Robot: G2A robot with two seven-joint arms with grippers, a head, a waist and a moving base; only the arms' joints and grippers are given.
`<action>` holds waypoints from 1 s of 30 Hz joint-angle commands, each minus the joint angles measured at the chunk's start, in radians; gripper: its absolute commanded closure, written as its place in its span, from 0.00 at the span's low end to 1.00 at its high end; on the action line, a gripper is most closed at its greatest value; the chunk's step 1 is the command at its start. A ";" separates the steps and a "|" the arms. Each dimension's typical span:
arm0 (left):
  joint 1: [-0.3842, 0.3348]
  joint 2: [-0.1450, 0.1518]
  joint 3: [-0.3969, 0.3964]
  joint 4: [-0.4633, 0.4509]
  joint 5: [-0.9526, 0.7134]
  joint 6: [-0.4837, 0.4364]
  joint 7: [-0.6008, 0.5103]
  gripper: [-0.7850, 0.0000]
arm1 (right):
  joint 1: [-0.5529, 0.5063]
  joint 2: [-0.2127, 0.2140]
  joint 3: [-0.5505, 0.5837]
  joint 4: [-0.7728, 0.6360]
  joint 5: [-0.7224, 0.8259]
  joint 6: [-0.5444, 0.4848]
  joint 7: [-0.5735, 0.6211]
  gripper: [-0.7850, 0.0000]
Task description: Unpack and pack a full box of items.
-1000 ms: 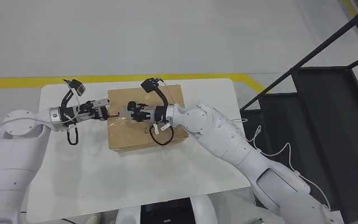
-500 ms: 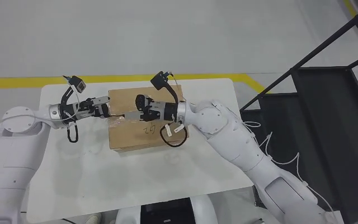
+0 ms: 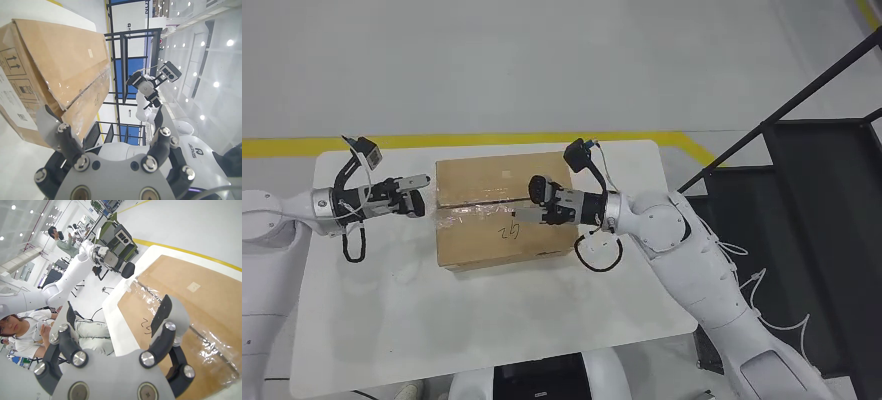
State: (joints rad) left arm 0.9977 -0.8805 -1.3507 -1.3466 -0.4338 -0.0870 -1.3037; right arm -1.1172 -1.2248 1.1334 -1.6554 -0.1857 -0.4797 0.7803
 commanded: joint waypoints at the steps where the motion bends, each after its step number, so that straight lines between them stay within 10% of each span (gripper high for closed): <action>1: 0.019 0.004 -0.009 -0.028 -0.004 0.051 -0.003 0.00 | -0.013 0.004 0.007 -0.001 0.003 -0.003 0.004 0.00; 30: -0.070 -0.020 0.113 0.010 -0.031 0.075 -0.020 0.00 | -0.036 0.026 0.021 0.056 0.038 -0.007 -0.006 0.00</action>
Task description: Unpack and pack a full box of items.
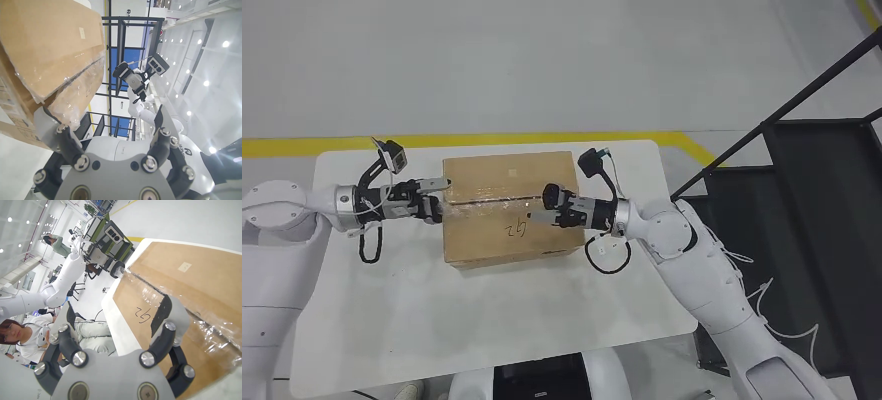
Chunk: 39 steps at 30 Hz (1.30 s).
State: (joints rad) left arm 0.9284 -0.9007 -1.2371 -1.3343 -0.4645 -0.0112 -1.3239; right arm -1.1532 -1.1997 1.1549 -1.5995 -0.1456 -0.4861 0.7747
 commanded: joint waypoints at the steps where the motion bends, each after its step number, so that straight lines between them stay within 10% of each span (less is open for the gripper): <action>1: 0.000 0.000 -0.001 -0.003 -0.001 0.000 0.001 0.00 | -0.001 0.001 -0.001 0.000 -0.003 -0.001 -0.002 0.00; 25: -0.045 -0.012 0.075 0.031 0.069 0.022 0.016 0.00 | 0.003 0.010 -0.019 0.017 -0.016 0.008 -0.026 0.00; 27: -0.047 -0.011 0.078 0.031 0.078 0.037 0.015 0.15 | 0.003 0.011 -0.019 0.018 -0.017 0.010 -0.027 0.00; 28: -0.049 -0.011 0.079 0.029 0.082 0.041 0.013 0.44 | 0.003 0.012 -0.020 0.018 -0.018 0.010 -0.028 0.00; 29: -0.049 -0.011 0.079 0.029 0.081 0.041 0.012 0.52 | 0.003 0.012 -0.020 0.018 -0.017 0.010 -0.029 0.00; 39: -0.063 -0.005 0.093 0.040 0.147 0.113 -0.010 0.71 | 0.010 0.016 -0.021 0.023 -0.016 0.009 -0.030 0.00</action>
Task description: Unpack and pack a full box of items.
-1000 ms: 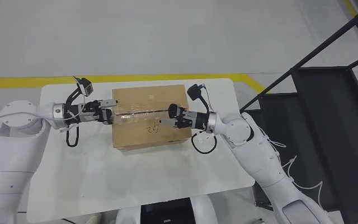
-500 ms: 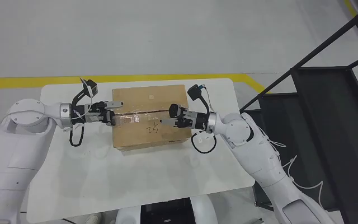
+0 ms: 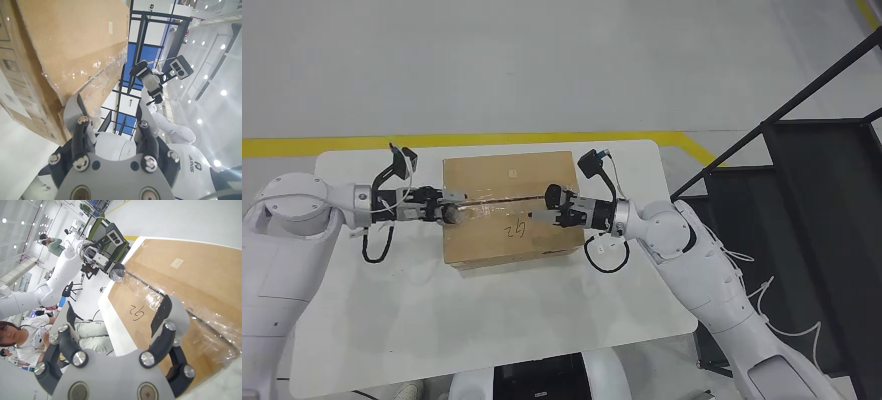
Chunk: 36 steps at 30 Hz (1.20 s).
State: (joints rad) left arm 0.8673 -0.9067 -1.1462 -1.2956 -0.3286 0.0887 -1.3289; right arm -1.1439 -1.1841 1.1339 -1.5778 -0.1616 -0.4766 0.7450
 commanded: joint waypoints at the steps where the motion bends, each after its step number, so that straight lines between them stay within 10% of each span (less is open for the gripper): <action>1: -0.004 0.002 0.004 0.003 0.016 0.023 -0.009 0.71 | 0.002 0.001 -0.001 0.002 0.001 0.000 -0.001 0.00; 9: -0.032 0.004 0.020 -0.004 0.059 0.059 -0.035 0.75 | 0.008 0.004 0.000 0.009 0.001 -0.002 -0.001 0.00; 13: -0.041 0.004 0.023 -0.009 0.055 0.056 -0.035 1.00 | 0.008 0.006 0.001 0.010 0.003 -0.002 -0.002 0.00; 36: -0.115 -0.032 0.073 -0.014 -0.081 -0.179 0.004 1.00 | 0.002 0.016 -0.011 0.076 -0.023 0.048 0.017 0.00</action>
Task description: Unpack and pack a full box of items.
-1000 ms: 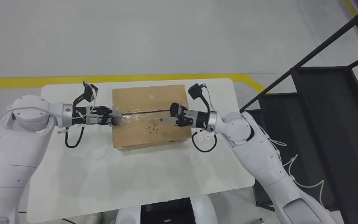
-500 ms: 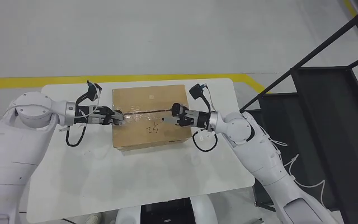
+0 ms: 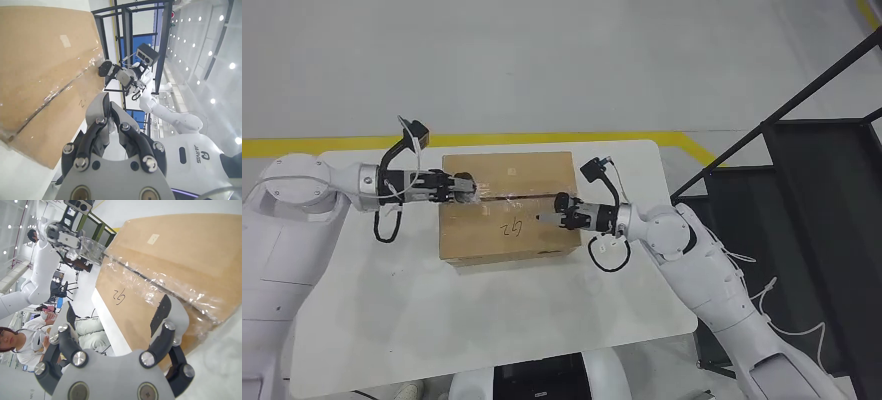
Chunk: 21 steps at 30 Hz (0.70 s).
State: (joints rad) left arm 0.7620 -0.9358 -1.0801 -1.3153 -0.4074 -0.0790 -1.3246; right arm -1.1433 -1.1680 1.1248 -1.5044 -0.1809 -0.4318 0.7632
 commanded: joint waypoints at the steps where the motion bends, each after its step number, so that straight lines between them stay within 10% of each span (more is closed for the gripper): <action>1: -0.015 -0.006 0.011 0.008 -0.020 -0.024 -0.004 1.00 | 0.002 0.000 -0.005 0.005 -0.006 0.006 -0.002 0.00; 11: -0.072 -0.035 0.040 0.058 -0.203 -0.146 -0.122 1.00 | 0.010 -0.001 -0.032 0.020 -0.039 0.031 -0.004 0.00; 21: -0.093 -0.022 0.025 0.163 -0.037 -0.161 -0.105 1.00 | 0.014 0.000 -0.040 0.022 -0.042 0.032 -0.005 0.00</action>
State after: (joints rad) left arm 0.6658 -0.9608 -1.0512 -1.1623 -0.4655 -0.2458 -1.4357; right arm -1.1298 -1.1682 1.0846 -1.4824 -0.2225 -0.3997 0.7578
